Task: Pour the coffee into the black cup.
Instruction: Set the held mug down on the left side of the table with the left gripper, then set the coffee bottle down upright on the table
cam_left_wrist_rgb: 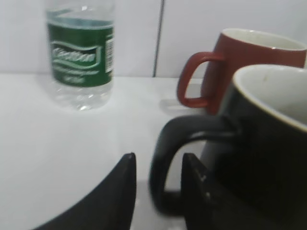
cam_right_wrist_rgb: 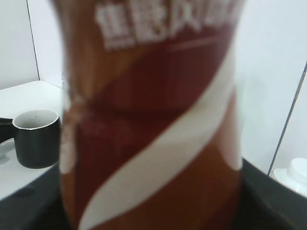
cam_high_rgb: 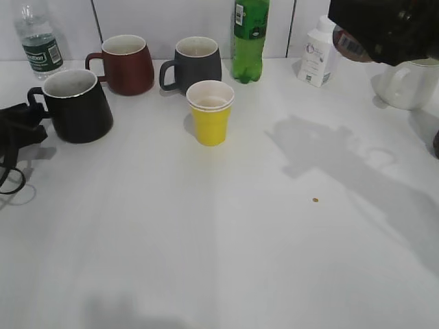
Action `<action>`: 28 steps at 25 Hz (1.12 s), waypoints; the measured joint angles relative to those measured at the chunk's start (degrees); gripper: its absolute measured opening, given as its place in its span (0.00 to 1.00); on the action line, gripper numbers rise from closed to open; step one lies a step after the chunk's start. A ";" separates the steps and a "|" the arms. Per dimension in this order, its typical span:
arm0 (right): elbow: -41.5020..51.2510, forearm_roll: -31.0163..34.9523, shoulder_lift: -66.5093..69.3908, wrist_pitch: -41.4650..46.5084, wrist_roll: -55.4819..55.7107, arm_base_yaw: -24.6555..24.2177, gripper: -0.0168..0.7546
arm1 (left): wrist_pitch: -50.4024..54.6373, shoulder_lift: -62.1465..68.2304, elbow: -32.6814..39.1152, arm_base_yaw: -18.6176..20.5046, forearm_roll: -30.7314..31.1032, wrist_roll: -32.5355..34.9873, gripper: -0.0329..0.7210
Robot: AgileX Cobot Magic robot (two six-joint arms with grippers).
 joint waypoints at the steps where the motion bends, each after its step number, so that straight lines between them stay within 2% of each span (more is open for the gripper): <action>1: 0.00 0.00 0.00 0.00 0.00 0.00 0.71 | 0.06 -0.65 0.96 0.11 -0.40 0.00 0.38; 6: 0.00 1.49 0.08 0.05 0.00 0.00 0.71 | 0.18 -4.56 6.26 0.15 -1.55 0.00 0.38; 11: 0.00 7.48 2.89 1.95 0.00 0.00 0.71 | 0.24 -9.95 11.40 0.15 -1.38 0.00 0.38; 14: 0.00 10.39 6.10 3.27 -1.96 0.00 0.71 | 0.24 -14.36 13.71 0.15 0.70 -0.20 0.38; 20: -0.17 15.40 14.21 2.79 -12.37 0.00 0.71 | 0.18 -23.62 14.72 0.15 8.79 -1.78 0.38; 28: -7.61 18.03 26.98 1.68 -15.51 0.00 0.71 | 0.02 -30.73 14.72 0.15 10.99 -3.29 0.38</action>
